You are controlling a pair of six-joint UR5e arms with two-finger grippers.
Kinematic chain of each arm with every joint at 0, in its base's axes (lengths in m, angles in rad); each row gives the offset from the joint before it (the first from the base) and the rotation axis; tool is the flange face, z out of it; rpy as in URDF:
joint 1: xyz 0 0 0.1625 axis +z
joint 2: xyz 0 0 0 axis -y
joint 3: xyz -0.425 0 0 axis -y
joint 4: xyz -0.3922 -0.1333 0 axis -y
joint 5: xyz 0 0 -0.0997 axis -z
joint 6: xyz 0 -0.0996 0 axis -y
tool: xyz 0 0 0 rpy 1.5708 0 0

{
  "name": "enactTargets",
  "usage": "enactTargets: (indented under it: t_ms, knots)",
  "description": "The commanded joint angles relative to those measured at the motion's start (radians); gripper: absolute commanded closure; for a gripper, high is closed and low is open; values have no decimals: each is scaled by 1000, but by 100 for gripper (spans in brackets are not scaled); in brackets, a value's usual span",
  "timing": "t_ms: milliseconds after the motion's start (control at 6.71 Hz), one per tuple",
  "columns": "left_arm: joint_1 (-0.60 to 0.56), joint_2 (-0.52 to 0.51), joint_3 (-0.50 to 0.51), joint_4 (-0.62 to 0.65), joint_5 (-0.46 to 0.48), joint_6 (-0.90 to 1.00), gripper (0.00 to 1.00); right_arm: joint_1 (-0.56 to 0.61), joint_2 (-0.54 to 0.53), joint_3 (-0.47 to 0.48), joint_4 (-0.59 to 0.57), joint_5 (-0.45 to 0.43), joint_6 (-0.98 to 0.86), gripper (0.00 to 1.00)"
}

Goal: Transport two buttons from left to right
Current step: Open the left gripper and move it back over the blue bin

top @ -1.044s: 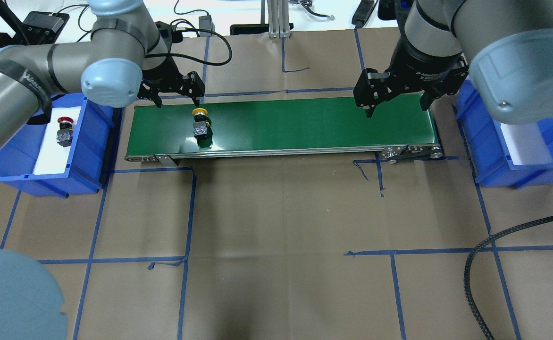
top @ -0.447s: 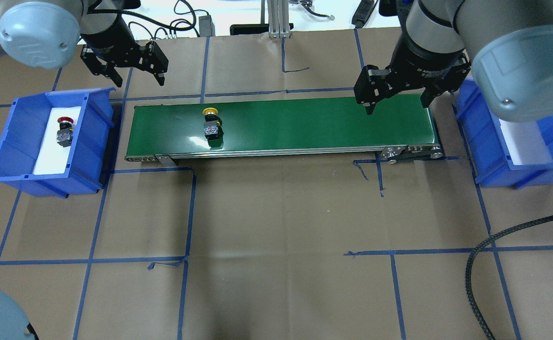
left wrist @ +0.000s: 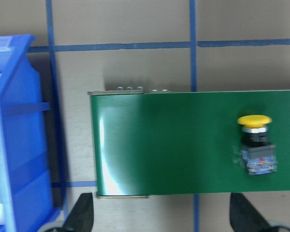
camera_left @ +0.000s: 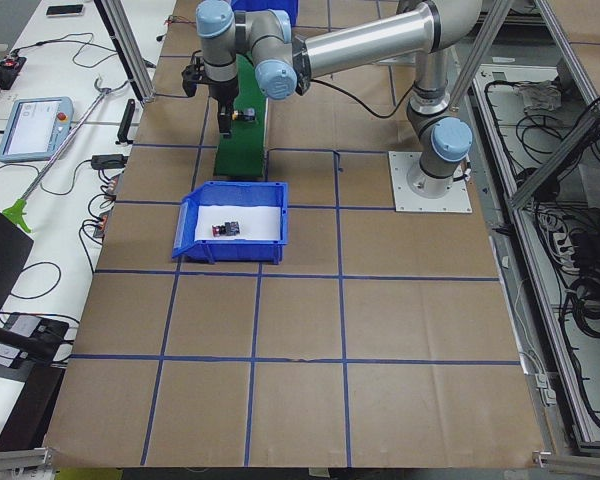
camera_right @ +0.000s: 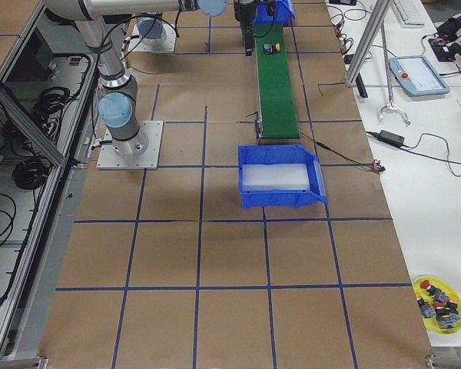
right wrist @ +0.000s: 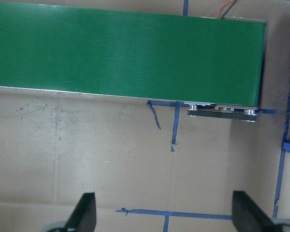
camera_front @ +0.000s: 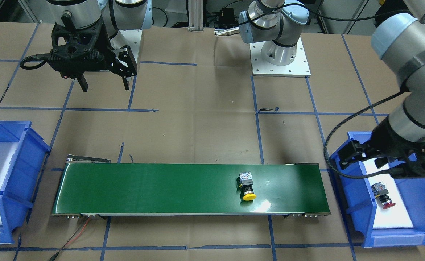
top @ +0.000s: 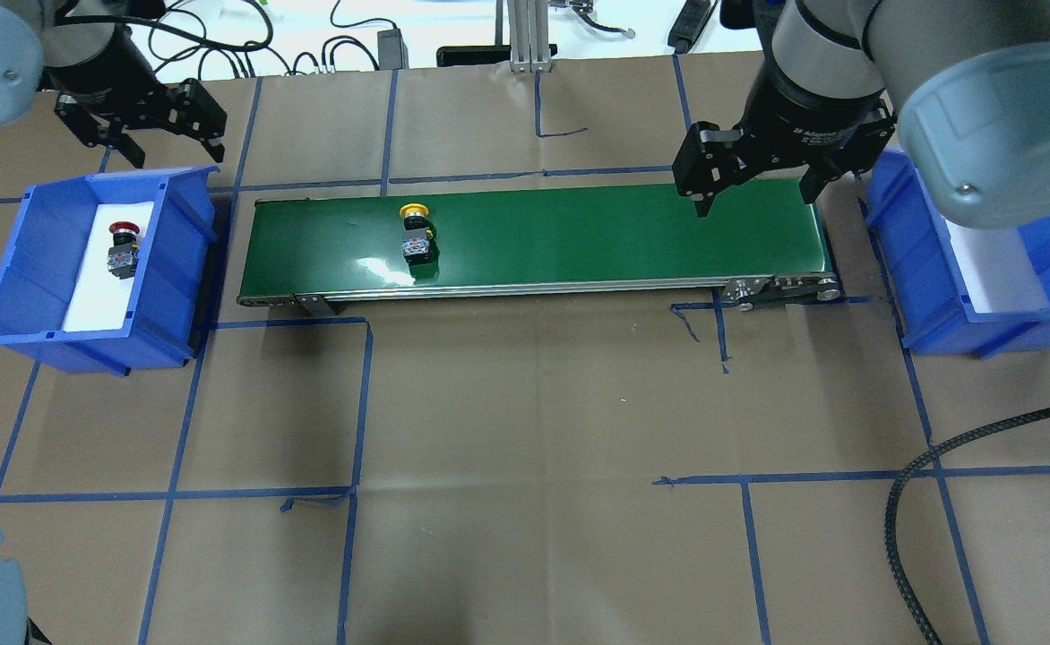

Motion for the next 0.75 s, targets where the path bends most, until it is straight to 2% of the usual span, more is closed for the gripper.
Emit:
enactTargets:
  t_ms: [0, 298, 596]
  knots:
    - [157, -27, 1, 12, -3, 143, 0, 1, 0, 0, 1, 0, 0, 0]
    - [196, -69, 13, 55, 0, 203, 0, 2, 0, 0, 3, 1, 1, 0]
    - [197, -138, 73, 75, 0, 206, 0, 2, 0, -3, -1, 0, 1, 0]
